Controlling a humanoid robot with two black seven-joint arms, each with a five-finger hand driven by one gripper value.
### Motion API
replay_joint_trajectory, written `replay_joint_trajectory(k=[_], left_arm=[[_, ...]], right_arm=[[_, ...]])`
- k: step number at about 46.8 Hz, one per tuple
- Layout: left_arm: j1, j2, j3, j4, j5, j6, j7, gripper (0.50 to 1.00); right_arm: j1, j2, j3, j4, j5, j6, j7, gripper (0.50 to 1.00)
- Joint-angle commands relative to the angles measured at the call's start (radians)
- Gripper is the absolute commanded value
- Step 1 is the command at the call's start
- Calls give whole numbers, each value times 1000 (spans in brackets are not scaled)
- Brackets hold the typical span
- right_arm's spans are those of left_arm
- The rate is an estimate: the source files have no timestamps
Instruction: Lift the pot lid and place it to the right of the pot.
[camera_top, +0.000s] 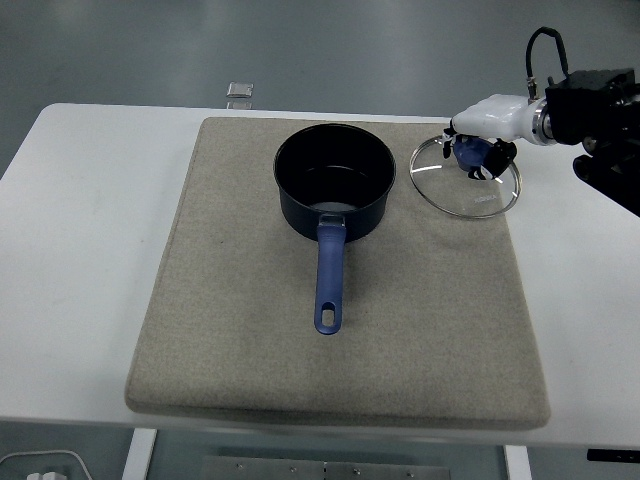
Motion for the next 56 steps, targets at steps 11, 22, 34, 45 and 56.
replay_joint_trajectory(k=[11, 22, 34, 45, 56], left_arm=[[0, 0, 0, 0, 0, 0, 0, 1000], [0, 0, 0, 0, 0, 0, 0, 1000], [0, 0, 0, 0, 0, 0, 0, 1000], [0, 0, 0, -1, 0, 0, 0, 1000], [0, 0, 0, 0, 0, 0, 0, 1000]], right_arm=[[-13, 12, 0, 0, -1, -4, 0, 723], [-12, 11, 6, 0, 8, -4, 0, 829], [22, -3, 15, 3, 29, 26, 35, 860], [30, -5, 132, 1, 229, 131, 54, 858], [19, 8, 178, 0, 489, 129, 46, 858]])
